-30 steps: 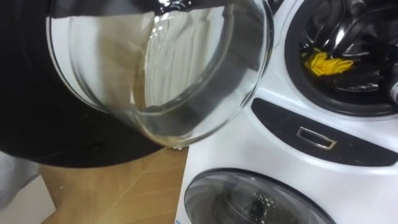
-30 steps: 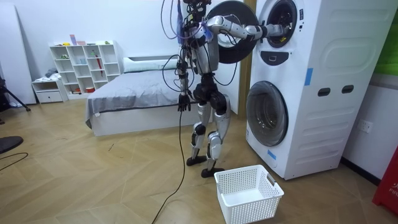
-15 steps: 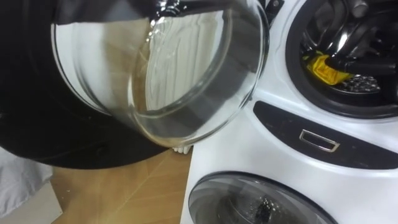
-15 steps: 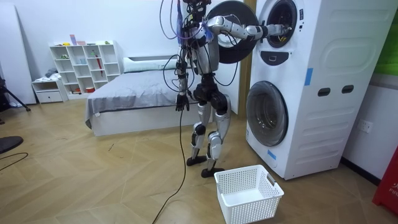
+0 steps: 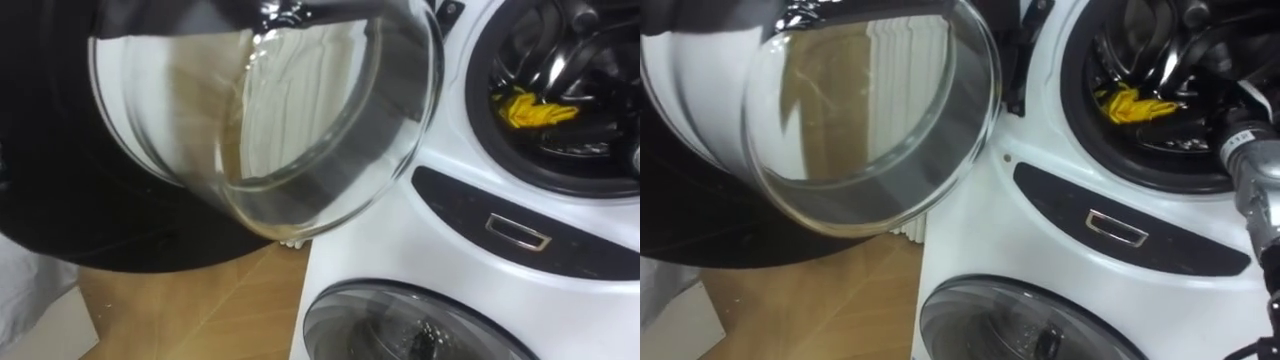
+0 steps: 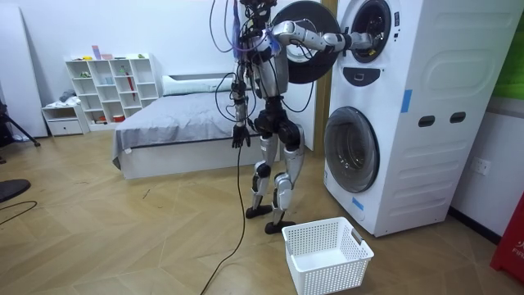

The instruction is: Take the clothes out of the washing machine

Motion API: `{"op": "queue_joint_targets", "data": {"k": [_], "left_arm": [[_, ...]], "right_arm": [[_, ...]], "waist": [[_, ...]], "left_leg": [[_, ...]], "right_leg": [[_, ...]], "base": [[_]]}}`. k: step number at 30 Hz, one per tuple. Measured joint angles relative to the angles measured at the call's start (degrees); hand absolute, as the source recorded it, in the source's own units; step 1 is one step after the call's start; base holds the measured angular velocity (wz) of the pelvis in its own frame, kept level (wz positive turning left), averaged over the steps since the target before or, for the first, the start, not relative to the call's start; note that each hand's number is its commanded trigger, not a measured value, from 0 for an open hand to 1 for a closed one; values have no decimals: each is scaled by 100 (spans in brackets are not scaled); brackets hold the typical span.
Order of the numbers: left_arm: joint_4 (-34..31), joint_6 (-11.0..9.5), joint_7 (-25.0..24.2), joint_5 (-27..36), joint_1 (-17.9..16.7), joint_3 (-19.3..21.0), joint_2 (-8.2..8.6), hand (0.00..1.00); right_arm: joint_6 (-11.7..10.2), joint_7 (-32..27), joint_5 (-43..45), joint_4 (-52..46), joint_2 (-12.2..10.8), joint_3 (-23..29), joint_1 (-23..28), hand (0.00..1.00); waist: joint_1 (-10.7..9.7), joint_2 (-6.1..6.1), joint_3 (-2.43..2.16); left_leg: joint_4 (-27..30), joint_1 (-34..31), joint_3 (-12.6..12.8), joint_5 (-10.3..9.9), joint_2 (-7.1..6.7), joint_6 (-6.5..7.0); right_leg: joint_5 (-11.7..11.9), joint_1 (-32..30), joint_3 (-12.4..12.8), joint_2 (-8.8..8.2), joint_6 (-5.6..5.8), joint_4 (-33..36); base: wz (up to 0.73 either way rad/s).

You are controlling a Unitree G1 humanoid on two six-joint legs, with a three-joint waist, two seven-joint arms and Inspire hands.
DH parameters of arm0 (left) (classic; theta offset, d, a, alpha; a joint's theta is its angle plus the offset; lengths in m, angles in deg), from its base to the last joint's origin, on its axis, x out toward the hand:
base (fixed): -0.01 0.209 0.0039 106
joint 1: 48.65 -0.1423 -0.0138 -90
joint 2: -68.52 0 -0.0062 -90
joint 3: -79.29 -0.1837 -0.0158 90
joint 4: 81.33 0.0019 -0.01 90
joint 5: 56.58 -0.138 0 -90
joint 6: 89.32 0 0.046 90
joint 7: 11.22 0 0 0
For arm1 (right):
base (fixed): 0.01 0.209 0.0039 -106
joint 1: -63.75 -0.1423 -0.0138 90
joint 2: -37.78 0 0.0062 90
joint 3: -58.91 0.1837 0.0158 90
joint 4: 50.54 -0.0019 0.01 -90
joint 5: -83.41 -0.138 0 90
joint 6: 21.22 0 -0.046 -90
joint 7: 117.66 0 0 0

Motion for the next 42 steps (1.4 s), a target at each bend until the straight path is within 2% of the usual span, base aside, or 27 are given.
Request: {"op": "queue_joint_targets", "data": {"k": [6, 7, 10, 14, 19, 21, 28, 29, 30, 31, 32, 33, 39, 42], "left_arm": [[55, -76, -2, 114, 13, -33, -83, 0], [63, -79, -2, 113, 31, -33, -97, 0], [134, -89, -3, 116, 89, -42, -146, 0], [274, -105, -10, 112, 121, -109, -263, 0], [431, -104, -12, 114, 172, -174, -303, 0], [431, -104, -11, 113, 187, -283, -304, 0], [397, -53, -9, 114, 222, -384, -329, 0], [383, -36, -9, 114, 222, -386, -329, 0], [354, -28, -9, 114, 242, -385, -327, 0], [307, -29, -9, 114, 233, -386, -325, 0], [237, -33, -6, 114, 216, -386, -326, 0], [178, -35, -1, 112, 225, -392, -326, 0], [69, -84, 4, 114, 427, -681, -339, 0], [-37, -179, -8, 116, 549, -858, -346, 0]], "right_arm": [[-144, -212, 162, 170, 54, -282, -22, 0], [-162, -285, 155, 170, 67, -355, -22, 0], [-183, -406, 90, 177, 82, -368, -23, 0], [-270, -559, 82, 237, 96, -394, -89, 0], [-443, -806, 84, 325, 97, -543, -201, 0], [-484, -872, 161, 399, 111, -546, -282, 0], [-518, -1089, 196, 445, 167, -584, -326, 0], [-514, -1094, 197, 451, 170, -585, -326, 10], [-510, -1080, 247, 476, 191, -584, -325, 50], [-511, -1058, 304, 479, 199, -580, -325, 64], [-516, -1014, 385, 478, 213, -575, -326, 93], [-518, -943, 395, 479, 247, -575, -334, 100], [-588, -464, 642, 478, 273, -645, -346, 100], [-593, -659, 892, 502, 278, -806, -342, 100]], "waist": [[110, -1, 47], [136, -2, 66], [193, 2, 70], [246, 47, 99], [324, 129, 123], [328, 183, 125], [309, 223, 128], [309, 223, 128], [309, 229, 125], [307, 230, 123], [311, 236, 120], [300, 251, 117], [297, 312, 116], [341, 330, 115]], "left_leg": [[63, -88, -19, -3, -5, -3], [60, -117, -23, -3, -4, -4], [99, -215, -20, -2, 8, -12], [178, -394, -23, 13, 25, -51], [222, -570, -76, 56, 19, -103], [294, -686, -111, 72, 20, -130], [376, -914, -280, 162, 19, -198], [376, -919, -292, 166, 17, -202], [384, -932, -297, 170, 18, -207], [388, -942, -298, 172, 19, -209], [396, -963, -298, 176, 19, -212], [442, -1005, -302, 176, 17, -212], [549, -1024, -300, 168, 1, -200], [558, -1056, -295, 166, -2, -210]], "right_leg": [[-25, -47, -11, -4, -10, 9], [-22, -71, -21, -3, -15, 20], [-7, -128, -109, -12, -40, 20], [31, -262, -138, -2, -70, 14], [43, -437, -151, -6, -68, 77], [40, -533, -157, -5, -77, 111], [63, -645, -333, -5, -133, 122], [61, -646, -338, -5, -135, 122], [61, -656, -341, -4, -137, 123], [61, -666, -341, -4, -139, 127], [65, -686, -341, -4, -145, 132], [71, -700, -357, -3, -149, 132], [91, -690, -350, -11, -149, 186], [92, -721, -358, -23, -153, 204]], "base": [[3], [0], [1], [1], [0], [10], [16], [8], [5], [3], [4], [6], [1], [1]]}}
